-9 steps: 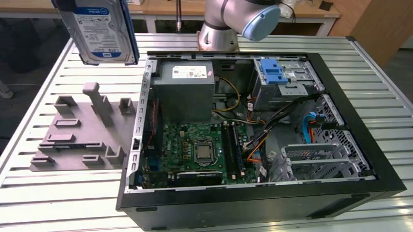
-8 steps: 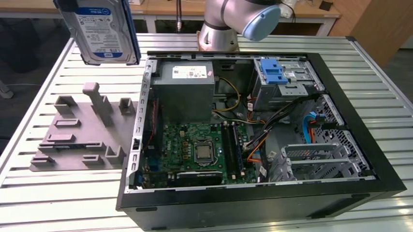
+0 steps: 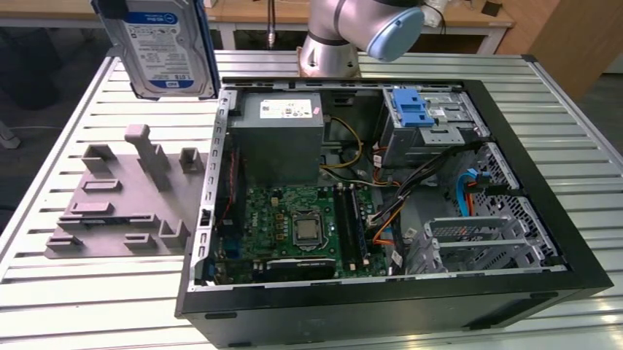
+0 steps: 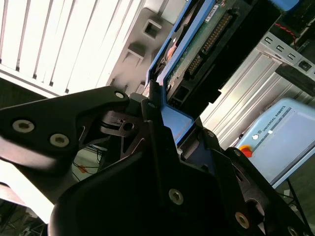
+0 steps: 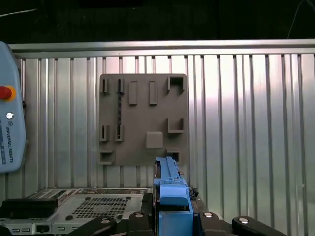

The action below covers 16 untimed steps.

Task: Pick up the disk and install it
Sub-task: 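Pick up the disk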

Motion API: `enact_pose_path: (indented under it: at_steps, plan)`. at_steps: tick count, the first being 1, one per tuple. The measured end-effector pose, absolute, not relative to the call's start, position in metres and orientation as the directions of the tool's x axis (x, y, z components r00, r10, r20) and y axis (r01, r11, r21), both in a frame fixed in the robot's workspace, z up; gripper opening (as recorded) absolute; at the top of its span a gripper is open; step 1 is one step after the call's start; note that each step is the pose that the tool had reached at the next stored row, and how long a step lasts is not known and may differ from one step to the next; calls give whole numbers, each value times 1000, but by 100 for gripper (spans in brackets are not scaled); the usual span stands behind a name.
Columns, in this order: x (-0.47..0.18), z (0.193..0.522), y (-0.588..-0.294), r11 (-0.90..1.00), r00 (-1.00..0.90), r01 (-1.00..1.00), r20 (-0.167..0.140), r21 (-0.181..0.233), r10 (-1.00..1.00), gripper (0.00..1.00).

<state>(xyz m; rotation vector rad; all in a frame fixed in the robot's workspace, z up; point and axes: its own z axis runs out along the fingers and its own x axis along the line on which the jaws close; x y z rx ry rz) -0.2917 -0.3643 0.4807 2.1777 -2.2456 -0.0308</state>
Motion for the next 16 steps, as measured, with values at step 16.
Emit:
enact_pose_path:
  at_steps: [16]
  plan:
    - [-269, 481, -369, 31, -31, -999, -4, 24, -1000, 36]
